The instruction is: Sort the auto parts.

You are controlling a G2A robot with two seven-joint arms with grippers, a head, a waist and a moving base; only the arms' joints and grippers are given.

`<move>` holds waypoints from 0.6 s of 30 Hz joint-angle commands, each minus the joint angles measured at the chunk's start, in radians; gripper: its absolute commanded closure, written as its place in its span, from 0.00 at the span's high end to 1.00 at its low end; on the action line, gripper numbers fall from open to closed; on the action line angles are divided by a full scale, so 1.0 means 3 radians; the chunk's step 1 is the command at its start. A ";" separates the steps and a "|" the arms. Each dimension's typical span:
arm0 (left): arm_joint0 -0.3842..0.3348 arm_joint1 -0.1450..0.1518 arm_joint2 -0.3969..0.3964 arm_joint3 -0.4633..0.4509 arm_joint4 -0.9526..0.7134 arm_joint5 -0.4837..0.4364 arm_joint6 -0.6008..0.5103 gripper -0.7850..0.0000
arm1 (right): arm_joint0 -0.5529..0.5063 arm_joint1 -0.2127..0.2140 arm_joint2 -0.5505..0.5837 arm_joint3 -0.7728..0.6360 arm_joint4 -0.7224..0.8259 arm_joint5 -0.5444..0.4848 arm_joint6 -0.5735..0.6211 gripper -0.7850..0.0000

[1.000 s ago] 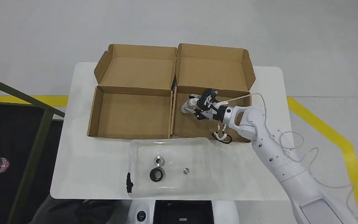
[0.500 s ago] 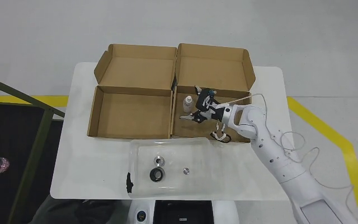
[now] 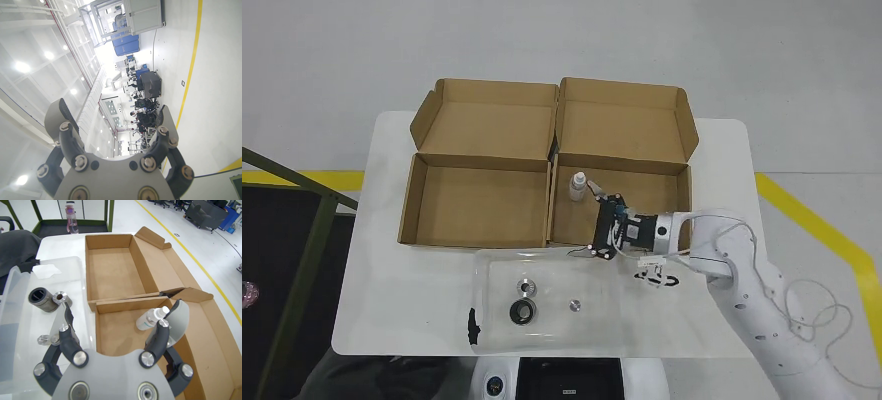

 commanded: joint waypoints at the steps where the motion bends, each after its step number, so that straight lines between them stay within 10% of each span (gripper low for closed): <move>1: 0.0000 0.0000 0.0000 0.0000 0.0000 0.0000 0.0000 1.00 | -0.0077 0.0019 -0.0005 -0.0135 -0.0003 -0.0084 0.0133 1.00; 18: 0.0000 0.0000 0.0000 0.0000 0.0000 0.0000 0.0000 1.00 | -0.0317 0.0106 -0.0244 -0.0461 0.0056 -0.0317 0.0905 1.00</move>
